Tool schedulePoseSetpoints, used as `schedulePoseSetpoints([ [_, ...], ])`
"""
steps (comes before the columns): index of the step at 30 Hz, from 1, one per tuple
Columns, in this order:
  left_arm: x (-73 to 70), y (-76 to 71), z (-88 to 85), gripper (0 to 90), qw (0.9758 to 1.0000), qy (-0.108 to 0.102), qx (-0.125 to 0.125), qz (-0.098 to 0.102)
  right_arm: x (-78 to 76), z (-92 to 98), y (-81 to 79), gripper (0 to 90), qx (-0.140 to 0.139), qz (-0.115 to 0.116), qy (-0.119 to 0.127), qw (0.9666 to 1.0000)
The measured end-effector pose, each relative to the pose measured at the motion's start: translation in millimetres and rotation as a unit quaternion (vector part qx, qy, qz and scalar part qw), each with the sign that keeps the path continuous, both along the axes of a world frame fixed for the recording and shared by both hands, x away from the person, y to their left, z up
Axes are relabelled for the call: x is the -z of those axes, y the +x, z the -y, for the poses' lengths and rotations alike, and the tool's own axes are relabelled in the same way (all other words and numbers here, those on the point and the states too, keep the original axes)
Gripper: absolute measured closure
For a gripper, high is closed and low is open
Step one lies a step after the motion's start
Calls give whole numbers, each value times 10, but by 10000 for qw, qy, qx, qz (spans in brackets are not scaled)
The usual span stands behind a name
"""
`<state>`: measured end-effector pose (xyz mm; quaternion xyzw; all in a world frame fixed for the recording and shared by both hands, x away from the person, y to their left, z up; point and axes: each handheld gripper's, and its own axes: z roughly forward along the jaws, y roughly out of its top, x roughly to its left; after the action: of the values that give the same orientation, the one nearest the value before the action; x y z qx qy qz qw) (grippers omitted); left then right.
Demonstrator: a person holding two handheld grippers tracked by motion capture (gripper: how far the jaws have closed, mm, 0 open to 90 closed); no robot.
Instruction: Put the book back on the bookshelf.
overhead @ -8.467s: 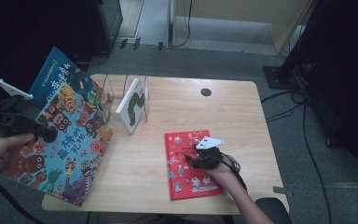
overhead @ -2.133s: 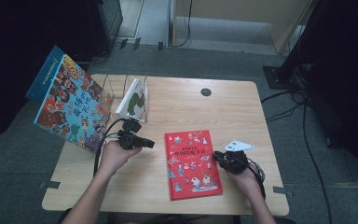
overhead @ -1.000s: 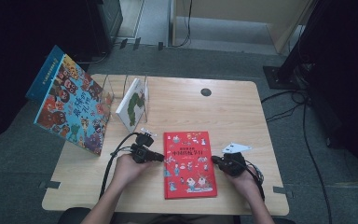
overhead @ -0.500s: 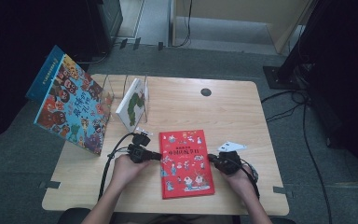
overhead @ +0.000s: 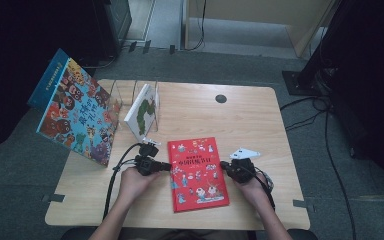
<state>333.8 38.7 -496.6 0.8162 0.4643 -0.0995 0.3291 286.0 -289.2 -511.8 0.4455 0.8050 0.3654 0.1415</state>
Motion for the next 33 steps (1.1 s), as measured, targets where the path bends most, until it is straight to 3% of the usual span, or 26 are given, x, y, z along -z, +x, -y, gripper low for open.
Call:
schedulePoseSetpoints([
  [10, -7, 130, 75, 900, 9998, 84, -70, 145, -16, 3, 86, 900, 97, 39, -114, 9999],
  [13, 2, 179, 90, 900, 9998, 27, -80, 162, -19, 16, 109, 900, 164, 40, -144, 9998],
  [21, 3, 167, 50, 900, 9997, -44, -115, 189, -18, 36, 115, 900, 121, 111, -164, 9997],
  [27, -39, 109, -6, 900, 9996, -95, -162, 232, -77, 66, 72, 900, 166, 207, -22, 9996],
  [33, 12, 50, 26, 895, 9998, -18, -121, 147, -101, 53, 16, 811, 102, 33, 204, 9997],
])
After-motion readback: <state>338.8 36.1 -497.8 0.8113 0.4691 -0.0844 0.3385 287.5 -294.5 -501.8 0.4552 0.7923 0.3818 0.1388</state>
